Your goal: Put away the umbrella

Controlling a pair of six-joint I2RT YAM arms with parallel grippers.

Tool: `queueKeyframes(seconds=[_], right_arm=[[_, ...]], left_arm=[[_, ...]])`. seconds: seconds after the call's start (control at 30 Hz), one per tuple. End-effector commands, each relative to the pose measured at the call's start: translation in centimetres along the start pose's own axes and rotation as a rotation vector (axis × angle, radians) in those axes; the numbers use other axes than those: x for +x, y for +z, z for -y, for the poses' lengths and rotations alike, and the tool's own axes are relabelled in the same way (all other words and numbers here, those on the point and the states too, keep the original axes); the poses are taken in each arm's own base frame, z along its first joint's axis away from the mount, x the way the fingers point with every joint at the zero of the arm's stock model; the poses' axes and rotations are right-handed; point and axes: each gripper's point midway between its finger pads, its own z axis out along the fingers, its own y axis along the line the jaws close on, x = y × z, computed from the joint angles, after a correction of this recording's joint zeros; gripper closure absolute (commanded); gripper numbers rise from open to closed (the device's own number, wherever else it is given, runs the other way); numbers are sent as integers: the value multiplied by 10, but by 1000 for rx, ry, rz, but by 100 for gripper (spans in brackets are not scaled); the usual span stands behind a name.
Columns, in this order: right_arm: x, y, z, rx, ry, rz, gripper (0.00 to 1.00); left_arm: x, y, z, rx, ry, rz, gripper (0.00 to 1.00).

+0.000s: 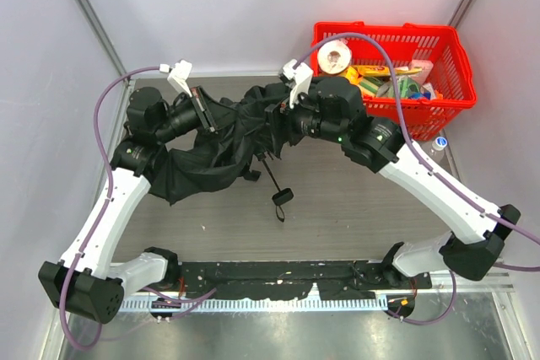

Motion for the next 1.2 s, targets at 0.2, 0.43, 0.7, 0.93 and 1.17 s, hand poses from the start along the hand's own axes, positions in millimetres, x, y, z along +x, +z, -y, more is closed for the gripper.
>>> queueKeyframes(seconds=[0.2, 0.43, 0.7, 0.93, 1.17], right_arm=[[4, -35, 2, 78, 45, 34, 14], [-18, -51, -45, -143, 289, 351, 14], [-21, -9, -46, 16, 343, 278, 14], [-17, 18, -42, 72, 409, 214, 31], [-16, 22, -65, -19, 424, 169, 95]], left_arm=[[-51, -15, -6, -136, -97, 259, 100], [-68, -16, -23, -187, -172, 396, 100], [-68, -22, -32, -257, -148, 393, 100], [-69, -25, -33, -265, -131, 409, 100], [-75, -27, -42, -290, -97, 461, 100]])
